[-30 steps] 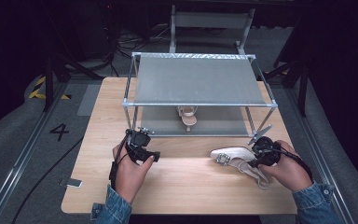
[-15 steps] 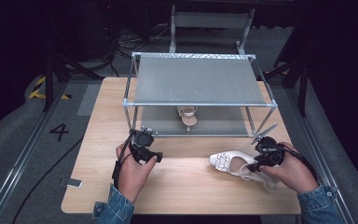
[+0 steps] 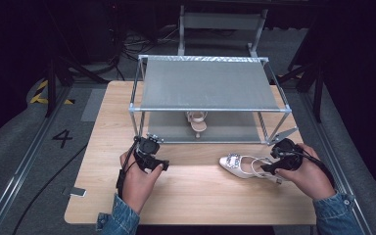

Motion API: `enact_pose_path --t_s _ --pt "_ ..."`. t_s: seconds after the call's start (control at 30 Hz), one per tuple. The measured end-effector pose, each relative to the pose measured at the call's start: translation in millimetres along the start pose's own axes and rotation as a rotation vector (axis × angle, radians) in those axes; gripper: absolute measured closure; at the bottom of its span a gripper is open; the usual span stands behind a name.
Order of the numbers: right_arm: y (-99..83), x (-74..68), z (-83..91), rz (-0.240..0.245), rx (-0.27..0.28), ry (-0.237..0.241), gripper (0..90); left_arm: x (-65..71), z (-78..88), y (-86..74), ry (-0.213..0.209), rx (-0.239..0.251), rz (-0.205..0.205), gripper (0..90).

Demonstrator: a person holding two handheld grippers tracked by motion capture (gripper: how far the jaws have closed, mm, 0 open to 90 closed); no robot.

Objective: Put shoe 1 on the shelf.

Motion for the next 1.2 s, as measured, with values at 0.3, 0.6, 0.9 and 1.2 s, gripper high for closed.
enact_pose_path --t_s 0.3,0.6,0.9,1.2 --pt "5.9 -12.1 22.0 0.035 0.069 0.054 30.0 1.8 -2.6 1.5 -0.003 -0.005 -0.002 32.9" --pt "-0.2 -16.7 2.8 0.089 -0.009 0.11 21.7 -0.4 -2.8 -0.8 0.002 -0.011 0.008 32.6" --pt "-2.8 -12.1 -11.3 0.113 -0.069 0.105 20.2 -5.6 0.1 -4.3 0.009 -0.008 0.018 32.5" --pt "-9.0 -7.0 -10.8 0.118 -0.093 0.101 18.8 -5.7 0.6 -5.4 0.009 -0.007 0.021 32.5"
Point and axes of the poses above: each handheld gripper's, and its own axes: z roughly backward along the jaws, y roughly out of its top, x roughly to its right, the point moved 7 cm from there along -z, roughly forward along the jaws, and after that the axes turned 15 degrees about z, right-handed, at the moved point
